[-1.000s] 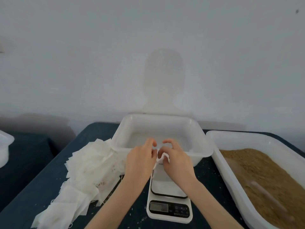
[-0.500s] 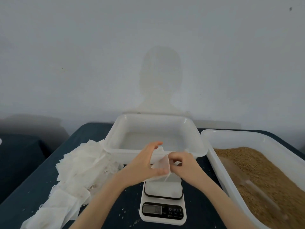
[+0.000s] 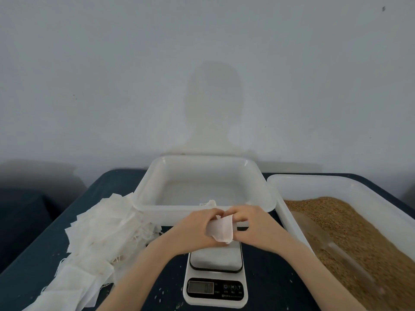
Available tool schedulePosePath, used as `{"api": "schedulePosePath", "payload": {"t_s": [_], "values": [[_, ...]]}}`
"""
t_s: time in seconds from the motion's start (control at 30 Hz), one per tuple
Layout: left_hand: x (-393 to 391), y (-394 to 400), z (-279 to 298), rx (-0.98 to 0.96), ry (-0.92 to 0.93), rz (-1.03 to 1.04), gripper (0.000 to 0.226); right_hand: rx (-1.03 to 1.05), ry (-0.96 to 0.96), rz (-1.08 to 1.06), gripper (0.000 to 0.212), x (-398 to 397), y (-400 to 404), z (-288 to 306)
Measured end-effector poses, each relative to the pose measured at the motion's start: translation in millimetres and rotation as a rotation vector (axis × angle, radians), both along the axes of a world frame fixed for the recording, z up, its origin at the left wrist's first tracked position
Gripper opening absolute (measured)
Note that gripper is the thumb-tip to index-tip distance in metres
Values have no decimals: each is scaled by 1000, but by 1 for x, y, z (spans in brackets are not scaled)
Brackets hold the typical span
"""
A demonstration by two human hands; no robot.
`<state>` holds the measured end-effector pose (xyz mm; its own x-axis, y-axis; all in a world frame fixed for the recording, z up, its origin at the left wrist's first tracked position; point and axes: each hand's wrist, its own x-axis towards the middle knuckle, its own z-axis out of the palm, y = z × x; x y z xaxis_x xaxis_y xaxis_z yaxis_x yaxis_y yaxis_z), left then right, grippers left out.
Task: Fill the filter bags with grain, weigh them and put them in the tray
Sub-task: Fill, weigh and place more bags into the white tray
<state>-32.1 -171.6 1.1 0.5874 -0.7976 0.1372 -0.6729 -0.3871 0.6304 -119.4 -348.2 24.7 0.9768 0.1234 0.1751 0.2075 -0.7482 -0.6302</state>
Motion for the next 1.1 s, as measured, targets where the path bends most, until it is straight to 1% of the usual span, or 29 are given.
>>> {"api": "schedulePosePath", "payload": {"t_s": [0.07,0.1,0.13,0.23,0.27,0.3,0.37,0.5,0.6,0.67,0.73,0.8,0.87,0.9,0.93,1.0,1.03,1.1], "values": [[-1,-4,1,20,-22,1,53,-75,7,-26,33,-1,-4,1],[-1,-5,2,26,-38,7,50,-70,15,-38,36,-2,-5,1],[-2,-6,2,28,-54,18,46,-35,24,-48,34,-2,-8,1],[-2,-9,4,32,-82,53,31,64,21,-64,13,-2,-15,-3],[-2,-10,4,36,-86,69,21,71,7,-71,11,-2,-16,-4],[-2,-11,5,34,-87,82,16,75,-11,-82,9,-3,-17,-4],[-3,-12,5,23,-82,97,22,89,-55,-111,9,-6,-20,1],[-3,-13,4,31,-80,80,24,45,-97,-208,14,-18,-44,17],[-1,-19,3,73,-117,61,21,-83,-70,-416,10,-31,-84,20],[1,-26,4,103,-142,60,20,-205,3,-567,11,-41,-116,16],[1,-35,6,116,-156,62,28,-299,146,-665,11,-50,-148,5],[-2,-48,10,115,-185,44,34,-430,339,-689,17,-61,-172,-10],[-6,-62,14,112,-197,7,30,-537,522,-652,24,-71,-186,-24],[-8,-70,16,114,-198,-13,28,-548,577,-632,30,-76,-189,-30],[-10,-78,17,123,-195,-32,28,-529,606,-622,38,-79,-191,-34],[-15,-93,18,149,-200,-51,34,-493,618,-618,49,-83,-192,-37],[-17,-99,18,159,-213,-54,37,-494,622,-617,50,-83,-191,-37],[-22,-108,17,166,-235,-59,38,-544,617,-627,41,-83,-191,-37]]}}
